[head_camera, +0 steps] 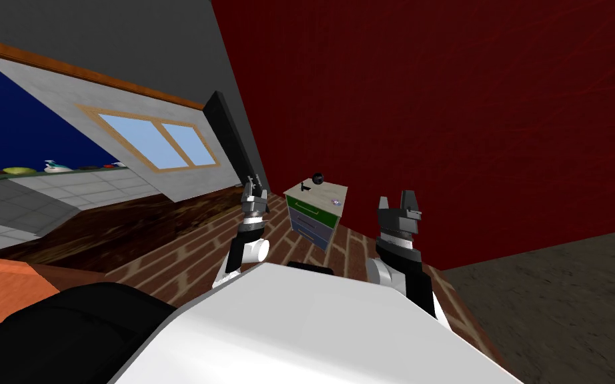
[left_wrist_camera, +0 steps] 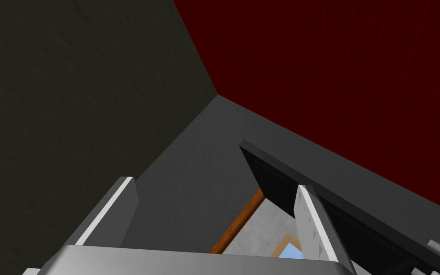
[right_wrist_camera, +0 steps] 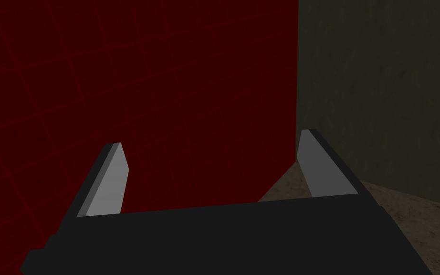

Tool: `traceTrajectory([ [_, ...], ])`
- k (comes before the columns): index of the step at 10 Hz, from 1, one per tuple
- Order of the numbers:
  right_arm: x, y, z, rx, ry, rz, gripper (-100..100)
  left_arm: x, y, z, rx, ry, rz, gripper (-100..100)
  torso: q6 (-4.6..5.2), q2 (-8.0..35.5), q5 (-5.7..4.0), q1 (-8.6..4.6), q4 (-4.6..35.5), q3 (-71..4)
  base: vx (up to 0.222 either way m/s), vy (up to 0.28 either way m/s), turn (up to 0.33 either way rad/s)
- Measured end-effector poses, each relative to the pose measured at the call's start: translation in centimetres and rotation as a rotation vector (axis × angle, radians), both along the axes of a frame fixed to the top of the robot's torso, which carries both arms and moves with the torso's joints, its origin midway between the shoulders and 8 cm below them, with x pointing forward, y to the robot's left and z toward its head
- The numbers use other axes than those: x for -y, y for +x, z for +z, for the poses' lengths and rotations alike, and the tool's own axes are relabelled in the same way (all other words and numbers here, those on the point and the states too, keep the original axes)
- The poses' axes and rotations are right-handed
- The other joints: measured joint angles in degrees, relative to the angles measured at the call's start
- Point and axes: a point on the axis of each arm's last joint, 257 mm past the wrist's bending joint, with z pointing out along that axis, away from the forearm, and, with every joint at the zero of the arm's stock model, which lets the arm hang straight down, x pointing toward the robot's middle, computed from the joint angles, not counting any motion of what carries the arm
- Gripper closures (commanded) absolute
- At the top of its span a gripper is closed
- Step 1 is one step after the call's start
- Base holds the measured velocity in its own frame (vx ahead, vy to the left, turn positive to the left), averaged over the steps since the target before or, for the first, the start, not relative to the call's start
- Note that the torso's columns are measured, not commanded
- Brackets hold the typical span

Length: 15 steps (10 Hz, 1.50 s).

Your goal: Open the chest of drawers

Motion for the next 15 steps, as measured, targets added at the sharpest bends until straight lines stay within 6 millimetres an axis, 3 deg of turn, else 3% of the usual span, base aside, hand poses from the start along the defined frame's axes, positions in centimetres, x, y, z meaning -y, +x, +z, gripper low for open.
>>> traceTrajectory([
  [3,0.0,0.0,0.0,0.000,0.000,0.000,0,0.0,0.0,0.0,0.000,0.000,0.000,0,0.00,12.7,0.00,0.00,12.7,-25.4,0.000,0.000,0.000],
  [4,0.0,0.0,0.0,0.000,0.000,0.000,-100,0.0,0.0,0.0,0.000,0.000,0.000,0,0.00,16.9,0.00,0.00,16.9,-33.8,0.010,0.019,-0.006],
  [6,-1.0,0.4,-1.0,-0.035,-0.067,0.014,-100,0.0,0.0,0.0,-0.001,0.000,0.000,0,0.00,19.4,0.03,0.10,19.4,-38.9,0.016,0.048,-0.014],
  [10,-4.0,2.8,-4.2,-0.155,-0.253,0.015,-100,0.0,0.0,0.0,-0.001,0.000,0.000,0,0.00,19.6,0.02,0.05,19.6,-39.2,0.034,0.086,-0.018],
  [15,-5.4,5.0,-7.6,-0.262,-0.405,-0.021,-100,0.0,0.0,0.0,-0.001,0.000,0.000,0,0.00,19.6,0.01,0.01,19.6,-39.2,0.024,0.065,-0.016],
])
